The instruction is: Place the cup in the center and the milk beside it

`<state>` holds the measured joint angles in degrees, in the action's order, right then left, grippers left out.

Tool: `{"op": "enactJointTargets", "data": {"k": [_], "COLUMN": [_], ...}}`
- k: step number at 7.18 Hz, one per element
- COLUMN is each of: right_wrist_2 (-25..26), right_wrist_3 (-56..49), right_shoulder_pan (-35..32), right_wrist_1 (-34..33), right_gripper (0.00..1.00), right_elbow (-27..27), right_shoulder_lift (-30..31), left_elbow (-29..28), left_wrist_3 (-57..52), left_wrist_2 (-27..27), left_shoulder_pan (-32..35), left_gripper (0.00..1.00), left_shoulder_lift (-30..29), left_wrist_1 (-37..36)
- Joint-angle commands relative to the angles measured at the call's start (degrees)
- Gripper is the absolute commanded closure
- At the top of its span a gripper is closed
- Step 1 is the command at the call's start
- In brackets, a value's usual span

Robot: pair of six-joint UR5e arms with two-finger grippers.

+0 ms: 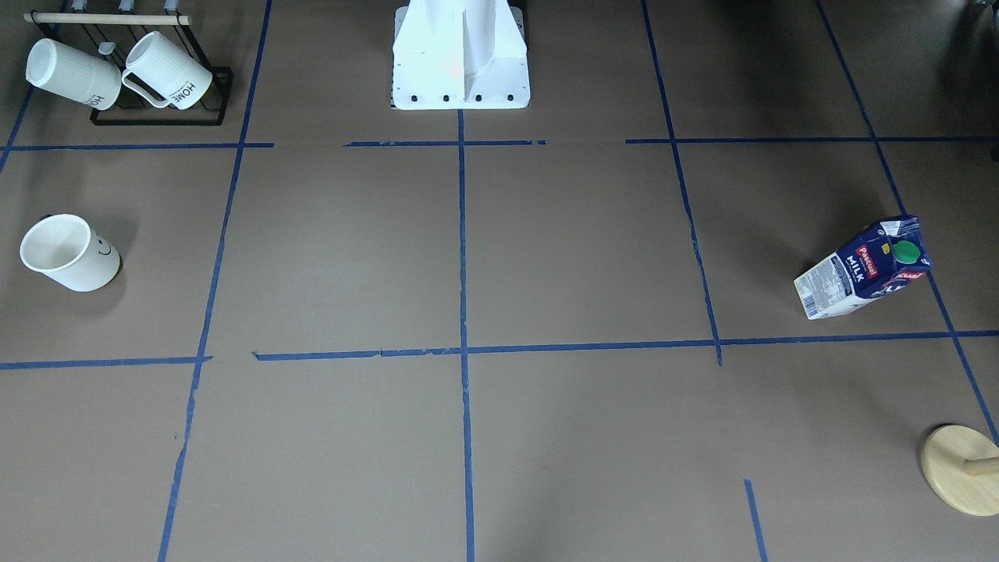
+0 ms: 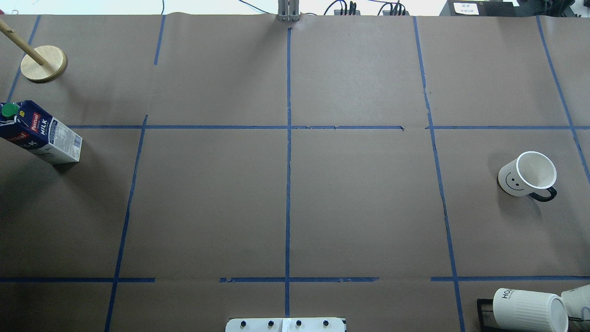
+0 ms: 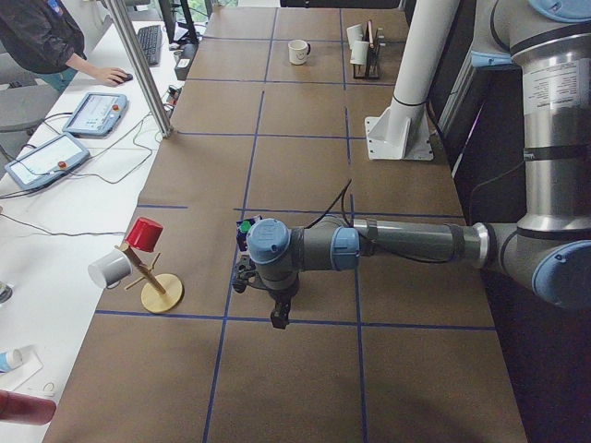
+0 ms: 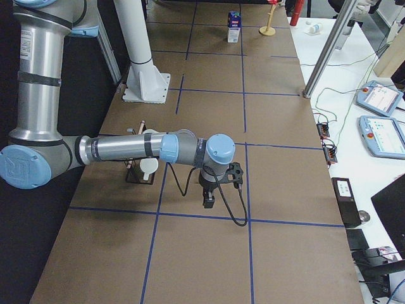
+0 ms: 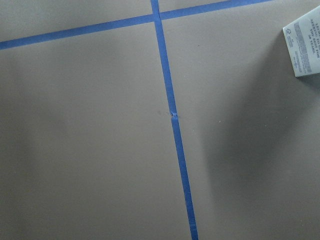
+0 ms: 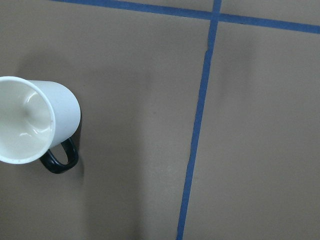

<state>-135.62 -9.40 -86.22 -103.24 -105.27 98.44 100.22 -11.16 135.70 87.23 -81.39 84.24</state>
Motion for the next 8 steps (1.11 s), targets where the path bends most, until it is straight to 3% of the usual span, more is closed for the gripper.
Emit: {"op": "enactJointTargets", "data": {"k": [1, 2, 5, 8], "right_wrist_2": [0.17, 0.35, 0.35, 7.80], "right_wrist_3": [0.09, 0.52, 21.72, 37.40], "right_shoulder_pan": [0.26, 1.13, 7.45, 19.93], "right_wrist_1": [1.45, 6.69, 22.25, 36.49], "right_gripper": [0.00, 0.00, 0.01, 0.01], "right_elbow": [-1.24, -0.99, -0.02, 1.38], "right_shoulder_lift": [-0.78, -0.88, -0.61, -0.96], "left_elbow": [-0.12, -0.29, -0.12, -0.12], "left_wrist_3": [0.17, 0.18, 0.18, 0.18], "left_wrist_2": [-0.09, 0.00, 0.00, 0.00], "left_shoulder_pan": [-0.21, -0.13, -0.13, -0.13], "left_gripper": [0.00, 0.00, 0.00, 0.00], "left_shoulder_lift": [-0.17, -0.17, -0.09, -0.09], "left_wrist_1": [-0.13, 0.13, 0.05, 0.05]}}
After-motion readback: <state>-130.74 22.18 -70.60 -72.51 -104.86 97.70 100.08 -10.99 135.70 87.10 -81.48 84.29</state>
